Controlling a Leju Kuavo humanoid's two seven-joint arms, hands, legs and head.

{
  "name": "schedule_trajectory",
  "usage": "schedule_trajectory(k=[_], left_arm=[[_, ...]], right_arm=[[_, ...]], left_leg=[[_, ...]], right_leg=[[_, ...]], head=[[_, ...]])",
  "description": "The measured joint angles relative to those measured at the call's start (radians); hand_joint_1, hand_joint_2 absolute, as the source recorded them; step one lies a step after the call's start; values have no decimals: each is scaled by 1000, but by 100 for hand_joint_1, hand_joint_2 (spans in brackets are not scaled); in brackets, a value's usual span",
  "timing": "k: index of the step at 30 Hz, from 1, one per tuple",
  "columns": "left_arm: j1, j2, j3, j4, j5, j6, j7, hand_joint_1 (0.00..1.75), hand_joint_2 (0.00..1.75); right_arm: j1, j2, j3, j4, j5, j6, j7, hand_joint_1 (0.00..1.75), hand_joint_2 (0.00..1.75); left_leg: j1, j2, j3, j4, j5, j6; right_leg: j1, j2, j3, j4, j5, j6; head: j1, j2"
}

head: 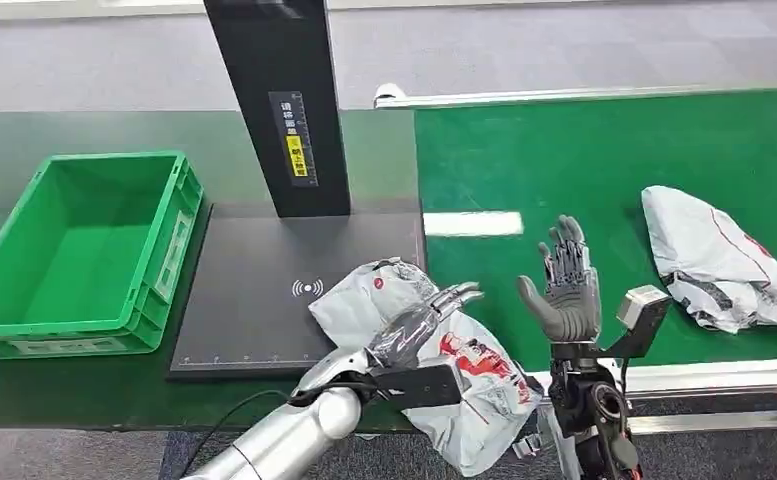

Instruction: Moved the parcel from conveyor to table for the left to box.

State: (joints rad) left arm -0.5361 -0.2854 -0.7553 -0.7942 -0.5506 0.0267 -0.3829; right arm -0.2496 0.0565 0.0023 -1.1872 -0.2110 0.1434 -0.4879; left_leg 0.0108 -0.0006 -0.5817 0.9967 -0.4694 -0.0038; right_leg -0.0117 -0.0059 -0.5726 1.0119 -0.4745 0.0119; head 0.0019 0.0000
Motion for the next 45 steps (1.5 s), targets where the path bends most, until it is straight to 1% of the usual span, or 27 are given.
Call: schedule_trajectory(k=[4,9,14,20,25,26,27,28,29,31,32,34,36,39,45], left_arm=[[-20,-8,-27,65,-106,-2,93,0,175],[-25,-19,-53,132,-258,94,218,0,175],[-26,-24,-61,151,-409,134,340,0,175],[-26,-29,-71,162,-456,146,377,0,175],[-26,-38,-71,179,-553,133,439,0,175],[-26,-40,-69,185,-562,128,442,10,175],[-25,-41,-67,188,-563,125,442,103,175],[-25,-43,-61,191,-563,126,439,164,175],[-24,-45,-51,193,-561,131,428,162,175],[-19,-47,-32,195,-559,136,401,175,175],[-15,-48,-24,194,-559,136,385,171,175],[-7,-50,-8,194,-560,131,368,175,175],[-6,-52,6,194,-560,125,355,175,175],[-1,-53,29,191,-530,141,298,175,175],[2,-53,47,188,-518,147,279,175,175]], right_arm=[[3,0,-5,0,9,1,3,0,175],[19,4,-7,-3,23,0,3,0,175],[39,16,-19,-21,39,-2,13,0,175],[46,22,-22,-33,41,-3,13,0,175],[47,28,-32,-38,47,-16,16,0,175],[47,29,-33,-38,49,-18,18,0,175],[47,30,-34,-38,50,-18,18,0,175],[47,31,-35,-38,50,-18,18,0,175],[47,32,-35,-38,50,-20,18,0,175],[49,35,-36,-38,51,-21,18,0,175],[50,35,-36,-38,51,-21,18,0,175],[53,36,-36,-38,52,-24,18,0,175],[53,36,-36,-38,52,-26,18,0,175],[57,37,-36,-40,52,-27,19,0,175],[58,37,-36,-41,52,-29,20,0,175]], left_leg=[[0,0,0,0,0,0],[0,0,0,0,0,0],[0,1,0,0,0,0],[0,2,1,0,0,0],[0,2,2,0,0,0],[0,3,2,0,0,0],[0,3,2,0,0,0],[0,3,3,0,0,0],[0,3,3,0,0,0],[0,3,3,0,0,0],[0,3,4,0,0,0],[0,3,4,0,0,0],[0,3,4,0,0,0],[0,2,5,0,0,0],[0,2,5,0,0,0]], right_leg=[[0,0,0,0,0,0],[0,0,0,0,0,0],[0,1,0,0,0,0],[0,2,1,0,1,-1],[0,2,2,0,1,-1],[0,2,2,0,1,-1],[0,2,2,0,1,-1],[0,2,3,0,1,-1],[0,2,3,0,1,-1],[0,2,3,0,1,-2],[0,2,3,0,2,-2],[0,2,3,0,2,-2],[0,2,4,0,2,-2],[0,2,5,0,2,-2],[0,2,5,0,2,-2]], head=[[0,0],[0,0],[0,0],[0,0],[0,0],[0,0],[0,0],[0,0],[0,0],[0,0],[0,0],[0,0],[0,0],[0,0],[0,0]])
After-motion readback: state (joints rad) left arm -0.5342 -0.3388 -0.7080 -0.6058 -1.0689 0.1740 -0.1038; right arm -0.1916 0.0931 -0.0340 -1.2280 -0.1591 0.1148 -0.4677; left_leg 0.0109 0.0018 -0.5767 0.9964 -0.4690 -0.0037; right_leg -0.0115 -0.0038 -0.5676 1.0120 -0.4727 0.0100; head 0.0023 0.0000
